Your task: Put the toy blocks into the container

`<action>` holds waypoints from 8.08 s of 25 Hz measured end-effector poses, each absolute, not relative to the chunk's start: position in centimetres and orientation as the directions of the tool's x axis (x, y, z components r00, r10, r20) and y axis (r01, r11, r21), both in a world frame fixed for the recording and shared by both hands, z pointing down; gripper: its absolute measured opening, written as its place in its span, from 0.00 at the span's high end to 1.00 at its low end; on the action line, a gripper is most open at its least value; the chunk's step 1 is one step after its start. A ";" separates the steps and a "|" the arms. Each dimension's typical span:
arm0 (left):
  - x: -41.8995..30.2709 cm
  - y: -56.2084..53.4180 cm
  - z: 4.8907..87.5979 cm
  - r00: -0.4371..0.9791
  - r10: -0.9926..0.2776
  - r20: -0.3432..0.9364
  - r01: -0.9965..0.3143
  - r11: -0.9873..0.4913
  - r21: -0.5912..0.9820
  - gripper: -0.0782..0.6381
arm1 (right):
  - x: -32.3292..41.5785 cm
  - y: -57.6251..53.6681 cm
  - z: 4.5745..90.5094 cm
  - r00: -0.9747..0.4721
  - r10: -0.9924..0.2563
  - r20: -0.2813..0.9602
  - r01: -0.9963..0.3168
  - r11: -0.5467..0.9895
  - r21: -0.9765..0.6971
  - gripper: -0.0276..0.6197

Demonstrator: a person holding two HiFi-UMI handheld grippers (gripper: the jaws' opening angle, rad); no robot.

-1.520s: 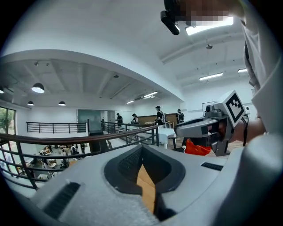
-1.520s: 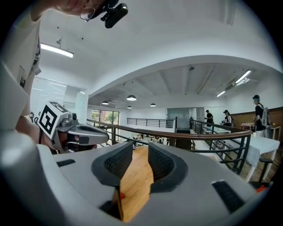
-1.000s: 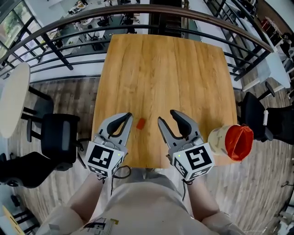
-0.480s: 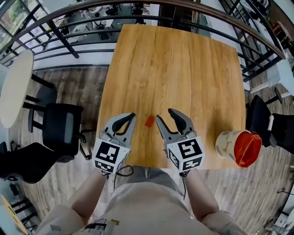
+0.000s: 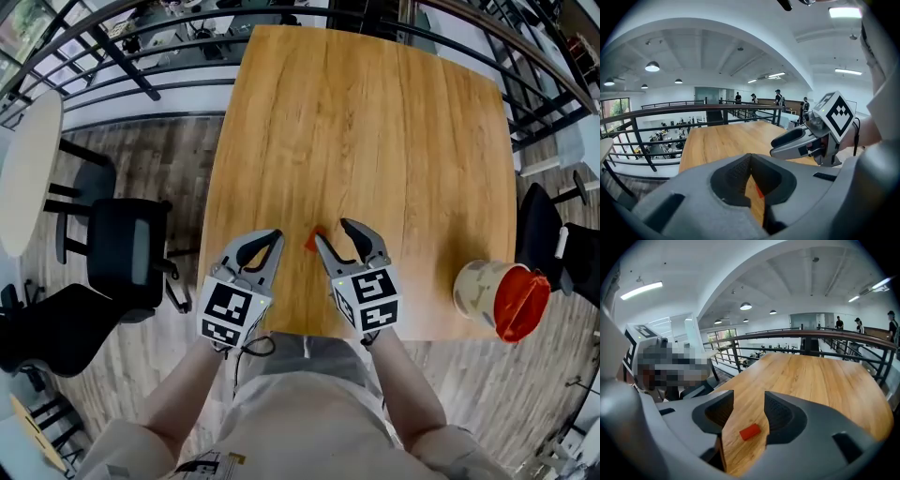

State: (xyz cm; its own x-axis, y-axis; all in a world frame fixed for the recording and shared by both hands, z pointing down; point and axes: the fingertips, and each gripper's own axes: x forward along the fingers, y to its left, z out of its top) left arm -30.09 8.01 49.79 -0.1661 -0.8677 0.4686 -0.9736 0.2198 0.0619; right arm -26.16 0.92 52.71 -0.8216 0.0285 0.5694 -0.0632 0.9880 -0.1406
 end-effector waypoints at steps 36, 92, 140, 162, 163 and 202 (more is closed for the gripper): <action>-31.7 8.7 61.5 -0.088 -0.793 0.602 -0.966 0.215 0.142 0.87 | -27.8 1.1 70.5 -0.609 -0.159 0.777 -0.319 0.946 -0.057 0.64; -27.0 2.2 49.0 -0.061 -0.896 0.440 -0.991 0.108 0.082 0.87 | -21.2 -5.9 52.5 -0.780 -0.312 0.543 -0.422 0.902 -0.088 0.84; -4.0 -4.9 22.8 0.344 -0.939 0.019 -0.935 -0.345 -0.089 0.87 | 4.4 -6.2 22.3 -0.814 -0.580 0.030 -0.578 0.813 0.069 0.84; 4.9 -12.2 24.2 0.524 -0.851 0.031 -0.849 -0.524 -0.067 0.87 | 13.6 -12.9 22.8 -0.654 -0.756 0.036 -0.755 0.655 0.034 0.84; 5.2 -12.6 24.4 0.530 -0.847 0.034 -0.845 -0.532 -0.062 0.87 | 14.0 -13.4 23.0 -0.645 -0.763 0.040 -0.762 0.646 0.034 0.84; 9.7 -24.4 43.4 0.617 -0.699 0.362 -0.777 -0.615 0.138 0.87 | 17.4 -26.5 45.8 -0.444 -0.750 0.490 -0.841 0.537 0.061 0.84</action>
